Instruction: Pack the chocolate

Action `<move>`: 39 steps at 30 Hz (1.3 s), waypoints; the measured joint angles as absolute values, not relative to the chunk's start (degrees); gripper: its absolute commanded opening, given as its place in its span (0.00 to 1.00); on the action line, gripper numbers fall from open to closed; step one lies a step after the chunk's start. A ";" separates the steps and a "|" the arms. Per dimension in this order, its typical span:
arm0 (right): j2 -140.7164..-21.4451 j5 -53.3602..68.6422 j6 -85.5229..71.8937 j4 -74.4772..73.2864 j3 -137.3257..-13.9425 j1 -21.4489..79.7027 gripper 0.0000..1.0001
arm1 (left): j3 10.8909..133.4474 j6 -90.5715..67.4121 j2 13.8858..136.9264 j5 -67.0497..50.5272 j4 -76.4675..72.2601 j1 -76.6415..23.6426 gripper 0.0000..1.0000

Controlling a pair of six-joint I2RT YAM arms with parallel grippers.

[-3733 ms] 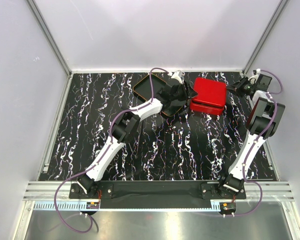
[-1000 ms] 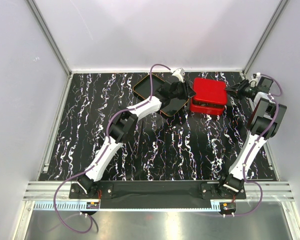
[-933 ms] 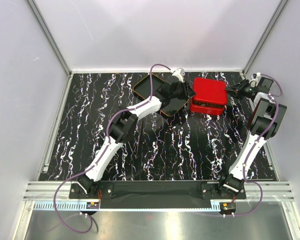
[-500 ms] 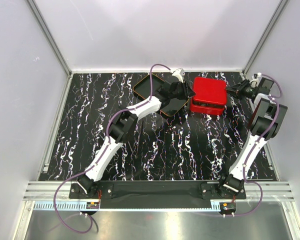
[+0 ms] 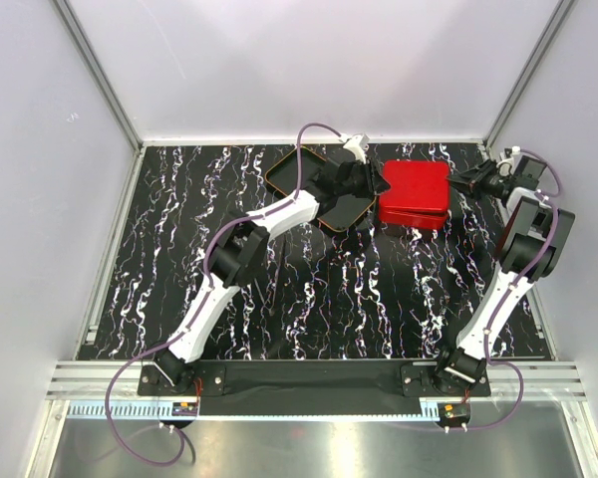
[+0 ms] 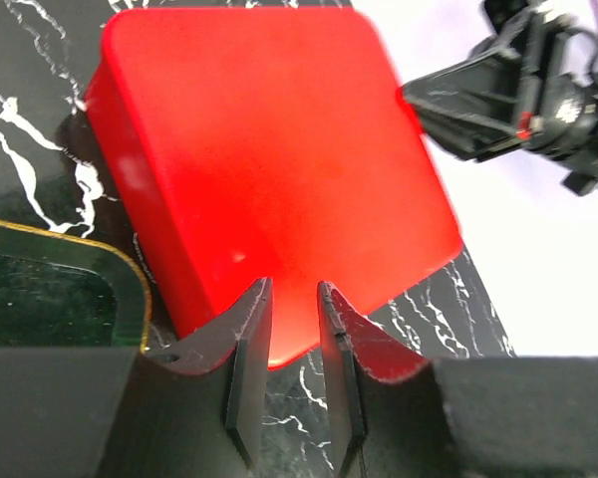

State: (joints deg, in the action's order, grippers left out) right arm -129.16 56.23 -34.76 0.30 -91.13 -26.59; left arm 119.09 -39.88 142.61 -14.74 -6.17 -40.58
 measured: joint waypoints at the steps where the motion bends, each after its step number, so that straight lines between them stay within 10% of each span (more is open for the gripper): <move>1: -129.16 56.21 -34.63 0.01 -90.98 -26.59 0.19 | 118.83 -39.79 142.17 -14.76 -6.20 -40.62 0.29; 39: -129.19 50.57 -26.06 -11.75 -93.30 -28.62 0.42 | 123.42 -36.12 145.27 -13.32 -0.34 -40.77 0.50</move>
State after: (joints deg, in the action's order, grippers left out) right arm -129.19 50.57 -26.06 -11.75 -93.30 -28.62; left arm 123.42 -36.12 145.27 -13.32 -0.34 -40.77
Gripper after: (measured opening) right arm 0.393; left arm 0.496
